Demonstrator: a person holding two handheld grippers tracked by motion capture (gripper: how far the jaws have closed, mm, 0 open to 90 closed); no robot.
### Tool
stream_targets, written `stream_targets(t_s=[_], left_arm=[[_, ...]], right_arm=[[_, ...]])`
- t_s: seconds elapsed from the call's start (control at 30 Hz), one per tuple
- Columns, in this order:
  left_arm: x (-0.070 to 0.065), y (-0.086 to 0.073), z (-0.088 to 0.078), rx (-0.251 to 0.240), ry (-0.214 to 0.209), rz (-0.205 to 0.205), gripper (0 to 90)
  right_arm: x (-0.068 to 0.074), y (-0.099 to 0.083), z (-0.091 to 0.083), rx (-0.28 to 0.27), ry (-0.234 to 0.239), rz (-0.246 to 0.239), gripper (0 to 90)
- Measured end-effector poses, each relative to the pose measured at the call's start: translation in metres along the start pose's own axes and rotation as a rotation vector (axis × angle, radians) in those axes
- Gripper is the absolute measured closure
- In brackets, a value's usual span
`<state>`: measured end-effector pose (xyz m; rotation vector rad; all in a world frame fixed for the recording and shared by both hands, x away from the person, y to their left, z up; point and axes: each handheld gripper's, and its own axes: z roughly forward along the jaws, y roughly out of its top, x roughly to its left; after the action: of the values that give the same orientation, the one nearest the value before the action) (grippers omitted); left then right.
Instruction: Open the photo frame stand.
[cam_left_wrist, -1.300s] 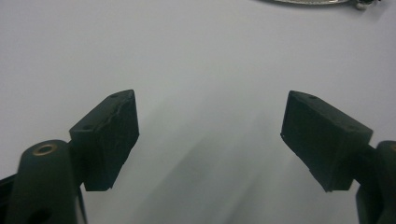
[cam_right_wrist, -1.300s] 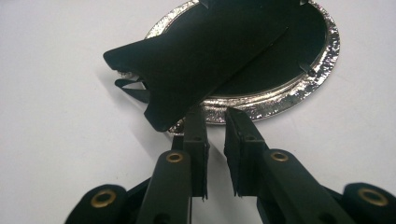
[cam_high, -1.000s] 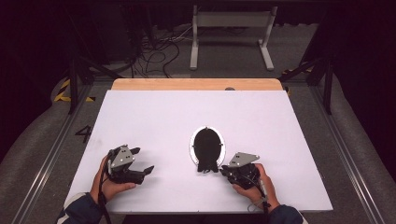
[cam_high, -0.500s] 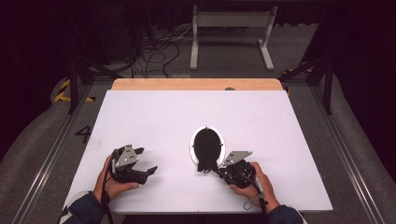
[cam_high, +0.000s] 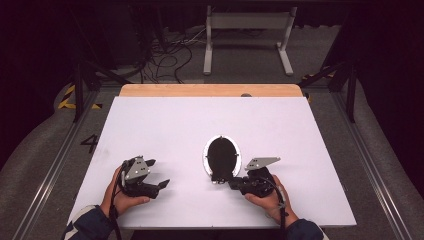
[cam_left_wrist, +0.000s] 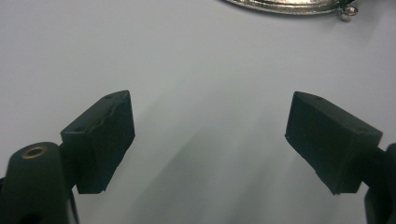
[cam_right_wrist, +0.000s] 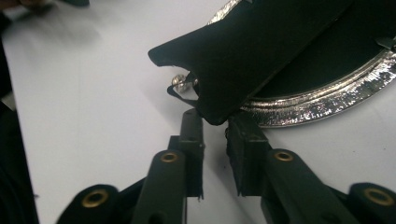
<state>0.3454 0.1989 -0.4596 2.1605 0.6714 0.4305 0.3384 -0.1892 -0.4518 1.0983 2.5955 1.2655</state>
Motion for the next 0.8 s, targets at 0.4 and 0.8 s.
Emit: stream_targets(t_s=[0.4,0.8], left_arm=[[-0.001,0.013,0.018,0.017,-0.014,0.026,16.3],[-0.006,0.034,0.042,0.034,-0.068,0.066,16.7]], right_arm=[[-0.02,-0.007,0.005,-0.177,0.176,0.255,59.2],[-0.029,-0.006,0.011,-0.217,0.233,0.366,58.0]])
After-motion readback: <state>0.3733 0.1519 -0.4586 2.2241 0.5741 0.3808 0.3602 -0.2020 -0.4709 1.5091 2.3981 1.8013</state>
